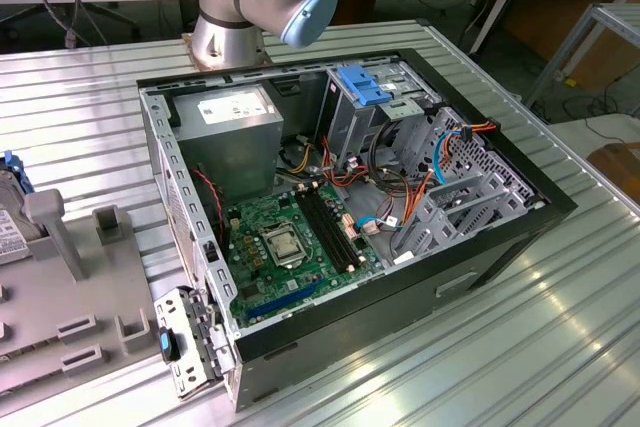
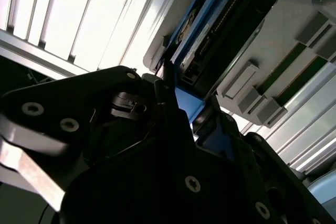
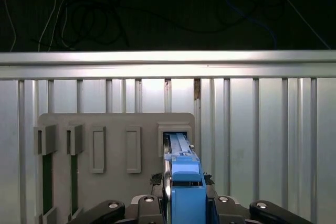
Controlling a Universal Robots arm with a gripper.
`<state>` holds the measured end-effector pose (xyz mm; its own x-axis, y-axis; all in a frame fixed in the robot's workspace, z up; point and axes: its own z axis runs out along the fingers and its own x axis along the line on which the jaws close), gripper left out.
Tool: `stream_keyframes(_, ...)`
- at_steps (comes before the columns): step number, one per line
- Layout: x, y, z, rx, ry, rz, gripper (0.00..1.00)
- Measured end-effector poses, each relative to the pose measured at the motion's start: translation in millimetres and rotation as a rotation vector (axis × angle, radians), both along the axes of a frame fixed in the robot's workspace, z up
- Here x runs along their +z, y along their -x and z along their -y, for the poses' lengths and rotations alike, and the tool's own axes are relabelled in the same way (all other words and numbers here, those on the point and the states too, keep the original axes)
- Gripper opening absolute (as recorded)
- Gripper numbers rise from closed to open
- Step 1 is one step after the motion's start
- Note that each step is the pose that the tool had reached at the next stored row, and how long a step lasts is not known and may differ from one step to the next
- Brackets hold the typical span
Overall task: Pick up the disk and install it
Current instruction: 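Pick up the disk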
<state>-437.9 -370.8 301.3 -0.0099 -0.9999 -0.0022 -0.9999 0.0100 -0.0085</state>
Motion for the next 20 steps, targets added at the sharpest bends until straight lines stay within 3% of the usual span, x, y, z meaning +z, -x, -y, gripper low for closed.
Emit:
stream_keyframes(4,2.9,0.0,0.0,0.0,0.0002,0.0002,0.37)
stream_keyframes(7,13.1,0.0,0.0,0.0,0.0022,0.0,0.37)
stream_keyframes(11,17.9,0.0,0.0,0.0,0.0029,0.0001,0.37)
stream_keyframes(20,44.3,0.0,0.0,0.0,0.0038,0.0001,0.37)
